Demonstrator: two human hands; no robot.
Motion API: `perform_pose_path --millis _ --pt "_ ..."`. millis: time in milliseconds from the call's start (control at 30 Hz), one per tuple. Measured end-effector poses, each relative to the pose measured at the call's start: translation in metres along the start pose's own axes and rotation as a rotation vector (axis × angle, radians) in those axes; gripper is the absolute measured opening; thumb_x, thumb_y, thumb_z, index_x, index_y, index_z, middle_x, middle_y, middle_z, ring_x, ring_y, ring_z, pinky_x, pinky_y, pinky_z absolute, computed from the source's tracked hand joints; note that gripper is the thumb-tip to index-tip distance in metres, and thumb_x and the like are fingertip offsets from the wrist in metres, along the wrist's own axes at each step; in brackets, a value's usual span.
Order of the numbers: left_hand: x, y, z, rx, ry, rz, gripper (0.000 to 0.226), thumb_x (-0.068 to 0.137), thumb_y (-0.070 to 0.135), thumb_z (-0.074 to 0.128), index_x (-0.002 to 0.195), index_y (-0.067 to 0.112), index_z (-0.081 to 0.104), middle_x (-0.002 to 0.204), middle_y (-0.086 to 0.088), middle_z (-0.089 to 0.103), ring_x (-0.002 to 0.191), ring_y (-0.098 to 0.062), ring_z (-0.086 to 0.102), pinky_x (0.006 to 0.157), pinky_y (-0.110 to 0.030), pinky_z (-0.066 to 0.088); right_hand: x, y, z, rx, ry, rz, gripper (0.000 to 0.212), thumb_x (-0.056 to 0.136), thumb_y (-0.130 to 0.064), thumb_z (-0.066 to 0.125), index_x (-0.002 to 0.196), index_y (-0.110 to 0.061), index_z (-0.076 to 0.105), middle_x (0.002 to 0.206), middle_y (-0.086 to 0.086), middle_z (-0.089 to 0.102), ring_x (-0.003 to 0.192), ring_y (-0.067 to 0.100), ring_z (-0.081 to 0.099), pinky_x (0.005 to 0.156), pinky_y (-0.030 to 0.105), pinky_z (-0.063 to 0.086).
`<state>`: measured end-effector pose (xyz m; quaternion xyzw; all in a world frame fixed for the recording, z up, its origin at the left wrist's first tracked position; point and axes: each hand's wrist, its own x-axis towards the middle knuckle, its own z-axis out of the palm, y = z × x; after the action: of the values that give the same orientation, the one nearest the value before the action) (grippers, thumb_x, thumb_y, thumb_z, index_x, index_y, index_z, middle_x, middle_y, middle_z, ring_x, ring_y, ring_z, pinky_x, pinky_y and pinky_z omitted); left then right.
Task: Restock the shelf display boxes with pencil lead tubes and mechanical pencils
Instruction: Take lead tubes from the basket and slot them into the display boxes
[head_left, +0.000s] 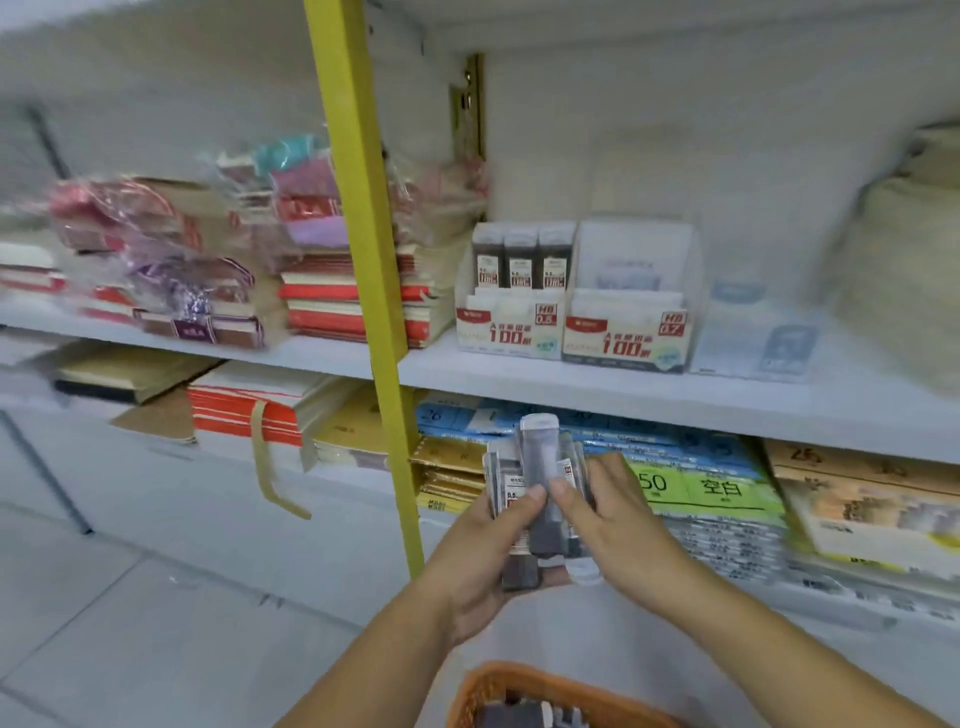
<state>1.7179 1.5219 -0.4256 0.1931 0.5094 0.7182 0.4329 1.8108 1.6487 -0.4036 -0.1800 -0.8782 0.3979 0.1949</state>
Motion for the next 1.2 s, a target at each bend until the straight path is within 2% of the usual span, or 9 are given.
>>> perform_pose_path --millis 133,267,400,567,633,833,1000,1100,1200 --pt "0.005 0.044 0.008 0.1 0.038 0.11 0.033 0.093 0.023 0.068 0.126 0.024 0.064 0.117 -0.011 0.074 0.103 -0.029 0.073 0.079 -0.045 0.061 0.019 -0.038 -0.036 0.185 -0.038 -0.069 0.009 0.092 -0.044 0.06 0.1 -0.042 0.059 0.101 -0.023 0.066 0.089 -0.013 0.059 0.067 0.003 0.042" --pt "0.011 0.071 0.008 0.103 0.035 0.178 0.03 0.088 0.017 0.071 0.118 0.019 0.069 0.106 -0.012 0.077 0.081 -0.02 0.076 0.058 -0.028 0.057 0.036 -0.058 -0.053 0.411 -0.028 -0.064 0.034 0.082 -0.028 0.075 0.113 -0.034 0.062 0.092 -0.009 0.074 0.087 0.006 0.07 0.073 0.022 0.056" --pt "0.016 0.066 0.0 0.035 0.088 0.207 0.046 0.071 0.023 0.081 0.116 0.021 0.07 0.106 -0.011 0.078 0.087 -0.026 0.076 0.061 -0.031 0.058 0.04 -0.046 -0.04 0.452 0.054 -0.006 0.039 0.079 -0.024 0.078 0.112 -0.026 0.058 0.088 -0.006 0.074 0.083 0.008 0.071 0.072 0.024 0.055" --pt "0.021 0.058 -0.005 -0.007 0.136 0.185 0.029 0.087 0.01 0.073 0.114 0.02 0.071 0.1 -0.009 0.079 0.071 -0.019 0.076 0.049 -0.025 0.054 0.042 -0.042 -0.028 0.471 0.069 -0.032 0.03 0.084 -0.019 0.073 0.107 -0.035 0.064 0.09 -0.005 0.074 0.08 0.008 0.071 0.064 0.02 0.056" --pt "0.021 0.058 -0.006 -0.008 0.134 0.183 0.029 0.087 0.01 0.073 0.113 0.022 0.071 0.102 -0.008 0.079 0.077 -0.02 0.077 0.055 -0.027 0.057 0.04 -0.044 -0.025 0.434 0.043 -0.05 0.032 0.086 -0.02 0.071 0.109 -0.041 0.065 0.09 -0.002 0.073 0.081 0.01 0.071 0.068 0.023 0.058" --pt "0.016 0.061 -0.003 -0.004 0.104 0.204 0.056 0.055 0.028 0.088 0.109 0.022 0.076 0.102 -0.01 0.078 0.077 -0.02 0.076 0.053 -0.026 0.054 0.038 -0.045 -0.019 0.458 0.112 -0.021 0.02 0.083 -0.02 0.074 0.101 -0.026 0.069 0.087 -0.01 0.075 0.079 0.005 0.071 0.065 0.018 0.056" --pt "0.015 0.069 -0.01 -0.025 0.129 0.253 0.053 0.06 0.025 0.085 0.112 0.022 0.073 0.109 -0.012 0.077 0.095 -0.03 0.075 0.072 -0.038 0.061 0.038 -0.047 -0.028 0.465 0.057 0.048 0.011 0.094 -0.032 0.059 0.103 -0.03 0.053 0.09 -0.005 0.075 0.08 0.016 0.073 0.078 0.044 0.059" --pt "0.013 0.073 -0.013 -0.013 0.164 0.271 0.063 0.059 0.026 0.083 0.12 0.022 0.067 0.109 -0.011 0.077 0.094 -0.028 0.076 0.071 -0.04 0.061 0.033 -0.052 -0.041 0.471 -0.019 0.019 0.019 0.097 -0.035 0.052 0.113 -0.045 0.053 0.084 -0.002 0.074 0.067 0.019 0.072 0.059 0.036 0.059" --pt "0.01 0.078 -0.015 -0.028 0.149 0.293 0.066 0.058 0.026 0.083 0.121 0.022 0.066 0.109 -0.011 0.077 0.089 -0.024 0.076 0.062 -0.032 0.06 0.031 -0.054 -0.047 0.3 -0.081 0.027 0.032 0.101 -0.033 0.044 0.112 -0.062 0.05 0.071 -0.014 0.067 0.05 0.008 0.058 0.043 0.023 0.043"
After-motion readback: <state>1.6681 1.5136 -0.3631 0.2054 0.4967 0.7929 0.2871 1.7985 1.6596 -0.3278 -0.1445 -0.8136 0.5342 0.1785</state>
